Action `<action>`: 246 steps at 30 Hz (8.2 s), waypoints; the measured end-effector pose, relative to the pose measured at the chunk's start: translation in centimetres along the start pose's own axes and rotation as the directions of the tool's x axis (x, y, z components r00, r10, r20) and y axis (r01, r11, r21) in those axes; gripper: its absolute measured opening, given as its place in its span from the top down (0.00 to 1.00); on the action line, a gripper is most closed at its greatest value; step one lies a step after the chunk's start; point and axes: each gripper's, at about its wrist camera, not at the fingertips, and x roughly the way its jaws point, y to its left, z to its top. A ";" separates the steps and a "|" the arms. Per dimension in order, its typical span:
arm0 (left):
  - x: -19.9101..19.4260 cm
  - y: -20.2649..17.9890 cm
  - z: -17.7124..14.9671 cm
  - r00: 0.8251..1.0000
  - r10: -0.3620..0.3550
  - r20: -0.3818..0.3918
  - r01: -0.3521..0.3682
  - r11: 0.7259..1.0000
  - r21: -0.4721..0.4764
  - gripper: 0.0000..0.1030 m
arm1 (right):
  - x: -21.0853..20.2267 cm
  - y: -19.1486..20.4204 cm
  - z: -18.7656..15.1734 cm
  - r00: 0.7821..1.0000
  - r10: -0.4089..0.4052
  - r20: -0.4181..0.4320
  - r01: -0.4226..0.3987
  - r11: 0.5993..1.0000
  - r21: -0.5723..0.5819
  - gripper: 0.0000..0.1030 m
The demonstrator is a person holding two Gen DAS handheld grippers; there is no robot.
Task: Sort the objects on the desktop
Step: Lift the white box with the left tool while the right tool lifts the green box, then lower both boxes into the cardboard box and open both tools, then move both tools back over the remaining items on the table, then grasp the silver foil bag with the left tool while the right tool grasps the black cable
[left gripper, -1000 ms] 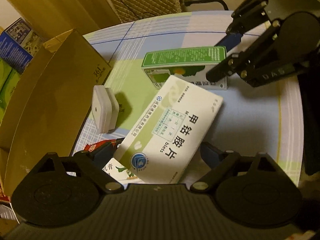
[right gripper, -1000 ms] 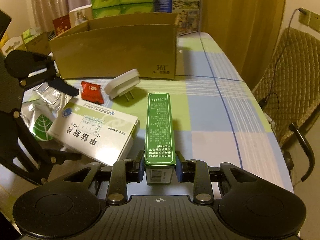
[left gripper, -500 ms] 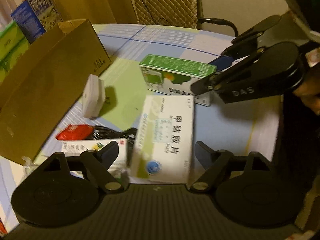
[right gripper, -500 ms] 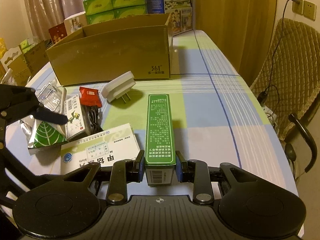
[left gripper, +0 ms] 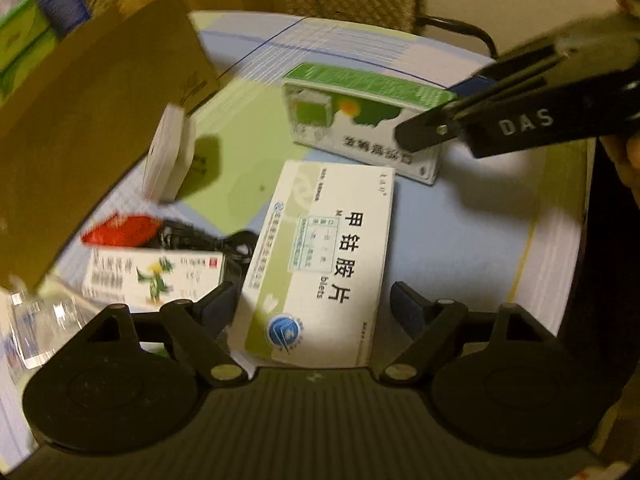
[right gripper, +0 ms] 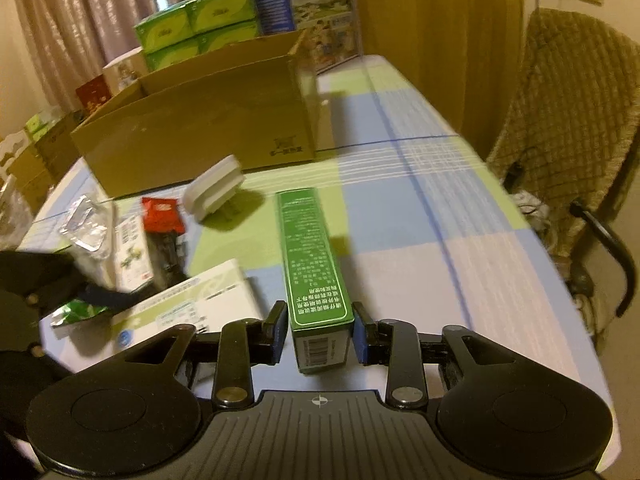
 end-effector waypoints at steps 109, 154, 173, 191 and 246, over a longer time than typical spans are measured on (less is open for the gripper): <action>-1.9 28.0 9.8 0.946 0.298 0.130 -0.146 0.748 -0.648 0.25 | 15.3 9.6 27.1 0.980 0.184 0.076 -0.162 0.960 -0.230 0.73; -19.2 14.7 -6.4 0.920 0.374 0.117 -0.150 0.613 -0.776 0.17 | -6.0 9.2 11.2 0.964 0.222 0.143 -0.197 0.965 -0.173 0.05; -20.1 7.8 -13.5 0.921 0.381 0.080 -0.142 0.520 -0.843 0.03 | -6.3 10.1 1.6 0.977 0.198 0.074 -0.179 0.961 -0.210 0.03; -16.7 6.0 -13.2 0.949 0.310 0.053 -0.123 0.521 -0.845 0.02 | -4.5 9.1 0.3 0.981 0.186 0.052 -0.171 0.961 -0.216 0.03; -6.0 12.8 -12.2 0.985 0.154 -0.078 -0.157 0.611 -0.776 0.16 | 10.4 10.3 3.9 0.964 0.206 -0.171 -0.258 0.884 -0.391 0.61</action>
